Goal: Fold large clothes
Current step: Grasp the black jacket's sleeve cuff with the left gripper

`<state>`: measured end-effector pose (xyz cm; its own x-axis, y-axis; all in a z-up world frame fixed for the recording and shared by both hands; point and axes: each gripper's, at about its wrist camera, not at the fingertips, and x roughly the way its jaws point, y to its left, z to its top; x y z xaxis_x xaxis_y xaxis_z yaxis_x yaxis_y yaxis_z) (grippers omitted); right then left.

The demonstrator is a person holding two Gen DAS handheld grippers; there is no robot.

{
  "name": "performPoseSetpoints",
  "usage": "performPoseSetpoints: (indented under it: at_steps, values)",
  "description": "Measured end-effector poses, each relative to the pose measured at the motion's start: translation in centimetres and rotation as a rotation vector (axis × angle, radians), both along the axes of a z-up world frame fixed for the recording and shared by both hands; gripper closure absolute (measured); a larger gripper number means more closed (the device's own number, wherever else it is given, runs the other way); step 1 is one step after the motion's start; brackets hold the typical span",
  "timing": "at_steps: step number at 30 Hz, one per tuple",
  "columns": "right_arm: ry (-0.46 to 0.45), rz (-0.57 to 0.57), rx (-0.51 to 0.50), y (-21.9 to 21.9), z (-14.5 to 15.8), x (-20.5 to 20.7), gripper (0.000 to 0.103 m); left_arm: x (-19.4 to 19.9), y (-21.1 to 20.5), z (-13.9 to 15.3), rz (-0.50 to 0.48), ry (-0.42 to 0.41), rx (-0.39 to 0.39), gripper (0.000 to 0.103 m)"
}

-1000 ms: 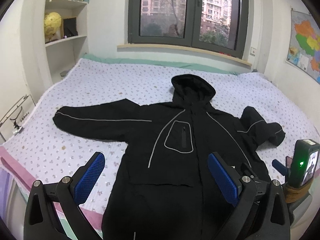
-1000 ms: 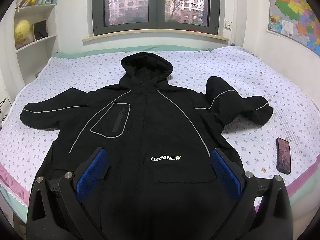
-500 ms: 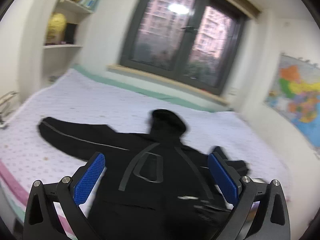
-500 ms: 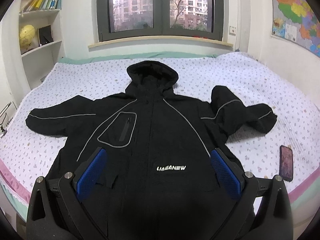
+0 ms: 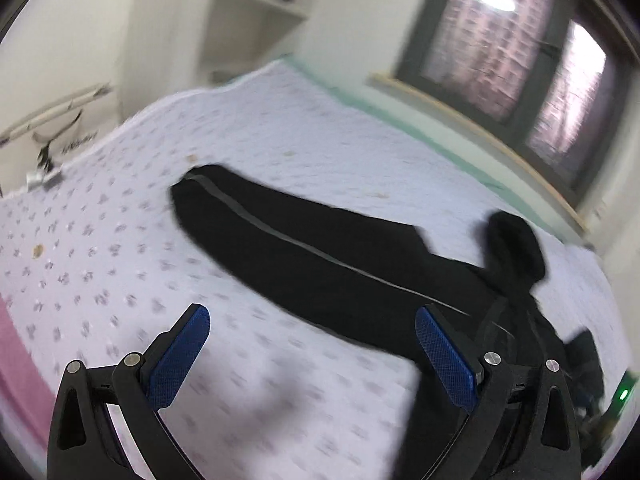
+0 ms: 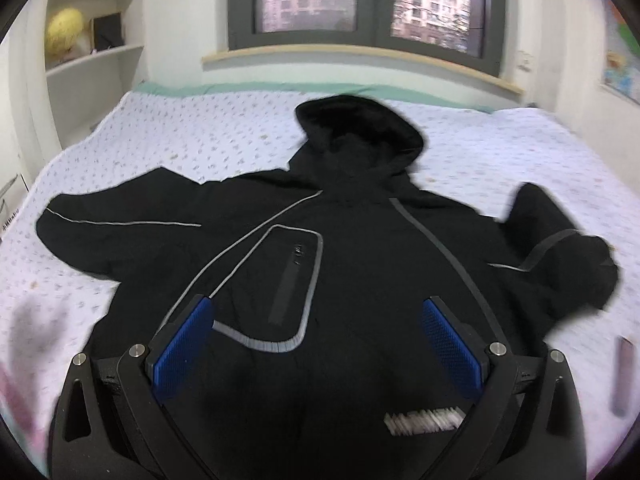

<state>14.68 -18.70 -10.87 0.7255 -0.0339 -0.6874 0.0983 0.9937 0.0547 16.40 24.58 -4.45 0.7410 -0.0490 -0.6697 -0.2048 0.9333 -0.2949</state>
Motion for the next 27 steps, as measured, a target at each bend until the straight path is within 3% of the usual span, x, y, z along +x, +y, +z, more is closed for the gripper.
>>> performPoseSetpoints:
  at_steps: [4, 7, 10, 13, 15, 17, 18, 19, 22, 25, 27]
  values:
    - [0.139, -0.005, 0.087, -0.2, -7.7, 3.0, 0.005, 4.8, 4.9, -3.3, 0.053, 0.053, -0.049, 0.001]
    - [0.101, -0.003, 0.066, 0.2, -7.7, 2.8, 0.005, 8.3, 9.8, -5.8, 0.170, 0.074, -0.155, 0.001]
    - [0.107, 0.003, 0.053, 0.7, -7.9, 3.0, 0.004, 11.1, 12.9, -8.1, 0.270, 0.090, -0.184, 0.001]
    - [0.106, 0.006, 0.061, 0.4, -7.9, 3.0, 0.003, 14.0, 14.2, -10.7, 0.277, 0.094, -0.250, 0.001]
    - [0.108, 0.007, 0.055, 0.4, -7.9, 3.2, 0.002, 15.5, 14.0, -11.2, 0.262, 0.064, -0.231, 0.001]
    - [0.111, 0.006, 0.043, 0.5, -8.1, 3.4, 0.001, 16.9, 12.9, -10.9, 0.238, 0.035, -0.165, 0.018]
    - [0.113, 0.005, 0.038, 0.6, -8.1, 3.4, 0.001, 17.6, 12.2, -10.7, 0.216, 0.037, -0.127, 0.052]
    - [0.115, 0.005, 0.035, 0.6, -8.1, 3.3, 0.001, 18.2, 12.0, -10.6, 0.203, 0.043, -0.091, 0.070]
    - [0.115, 0.005, 0.034, 0.5, -8.1, 3.3, 0.000, 17.6, 10.8, -9.9, 0.197, 0.005, 0.002, 0.079]
    - [0.116, 0.005, 0.033, 0.5, -8.1, 3.3, 0.000, 17.8, 12.3, -11.4, 0.272, 0.083, -0.023, 0.079]
    - [0.116, 0.005, 0.031, 0.4, -8.2, 3.5, 0.000, 17.7, 11.5, -11.0, 0.261, 0.083, 0.011, 0.080]
